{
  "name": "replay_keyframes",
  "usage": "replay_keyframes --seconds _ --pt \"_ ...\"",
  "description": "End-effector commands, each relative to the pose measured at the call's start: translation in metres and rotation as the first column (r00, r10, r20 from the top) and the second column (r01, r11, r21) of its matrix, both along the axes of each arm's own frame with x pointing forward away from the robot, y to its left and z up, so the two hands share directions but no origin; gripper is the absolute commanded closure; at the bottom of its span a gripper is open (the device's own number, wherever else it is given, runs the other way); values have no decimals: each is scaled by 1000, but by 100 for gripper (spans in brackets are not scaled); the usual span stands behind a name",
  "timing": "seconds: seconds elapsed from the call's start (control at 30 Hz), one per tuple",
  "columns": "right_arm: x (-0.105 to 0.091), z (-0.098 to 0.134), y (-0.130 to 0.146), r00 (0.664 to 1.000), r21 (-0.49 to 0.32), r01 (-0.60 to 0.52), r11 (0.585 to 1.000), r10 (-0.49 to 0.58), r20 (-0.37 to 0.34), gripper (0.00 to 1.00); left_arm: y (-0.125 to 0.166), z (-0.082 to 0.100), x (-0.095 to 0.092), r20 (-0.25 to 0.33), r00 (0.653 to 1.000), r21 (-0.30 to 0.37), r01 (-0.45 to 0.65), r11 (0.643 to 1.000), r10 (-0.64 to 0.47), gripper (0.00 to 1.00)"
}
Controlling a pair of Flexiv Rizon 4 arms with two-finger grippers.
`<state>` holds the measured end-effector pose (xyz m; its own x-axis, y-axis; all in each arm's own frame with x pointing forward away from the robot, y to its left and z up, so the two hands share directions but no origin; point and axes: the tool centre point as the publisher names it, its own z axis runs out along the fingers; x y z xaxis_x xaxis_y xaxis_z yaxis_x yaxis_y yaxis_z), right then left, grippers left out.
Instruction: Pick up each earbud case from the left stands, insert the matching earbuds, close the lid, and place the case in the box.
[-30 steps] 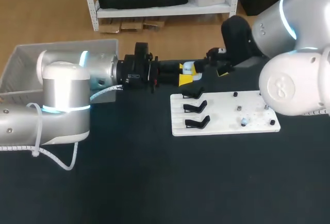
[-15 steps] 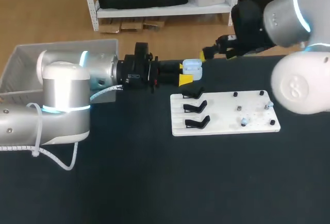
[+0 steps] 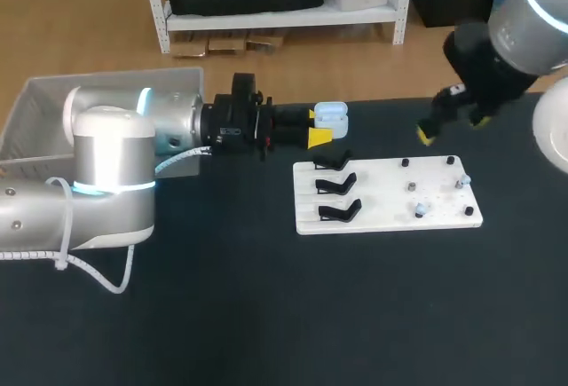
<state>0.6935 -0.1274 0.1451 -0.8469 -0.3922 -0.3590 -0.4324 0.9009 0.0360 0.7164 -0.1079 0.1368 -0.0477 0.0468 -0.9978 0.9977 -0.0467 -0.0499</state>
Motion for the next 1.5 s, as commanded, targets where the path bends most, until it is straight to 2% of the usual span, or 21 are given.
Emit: replay_keyframes --seconds 0.03,0.27,0.43,0.53,0.63,0.67,0.73,0.97,1.23,1.5 --pt "0 -4 -8 998 -114 62 991 -65 -23 0 0 -1 -2 4 1000 -3 -6 1000 6 100" --pt "-2 -25 -22 994 -150 73 986 -84 -68 0 -1 -3 -5 23 1000 -6 -11 1000 11 100" --pt "-5 -43 -27 990 -158 47 986 -68 -125 1 -2 -3 -7 29 1000 -11 -12 1000 12 100" --pt "-6 -54 -30 986 -163 32 986 -57 -156 7 -3 -3 -7 28 1000 -12 -12 1000 13 100" --pt "-7 -63 -31 983 -158 18 987 -47 -179 19 -3 -3 -7 28 1000 -12 -12 1000 13 100" --pt "-6 -66 -31 981 -149 10 989 -38 -189 25 -3 -3 -7 28 1000 -12 -12 1000 13 100" --pt "-5 -72 -33 977 -132 4 991 -32 -209 31 -3 -3 -7 28 1000 -12 -12 1000 13 100" --pt "-1 -87 -37 970 -140 -25 990 -9 -243 36 -3 -3 -7 28 1000 -12 -12 1000 13 100" --pt "4 -97 -35 967 -138 -21 990 -15 -253 50 -3 -3 -7 28 1000 -12 -12 1000 13 100" --pt "5 -105 -38 967 -142 1 990 -37 -252 53 -3 -3 -7 28 1000 -12 -12 1000 13 100"
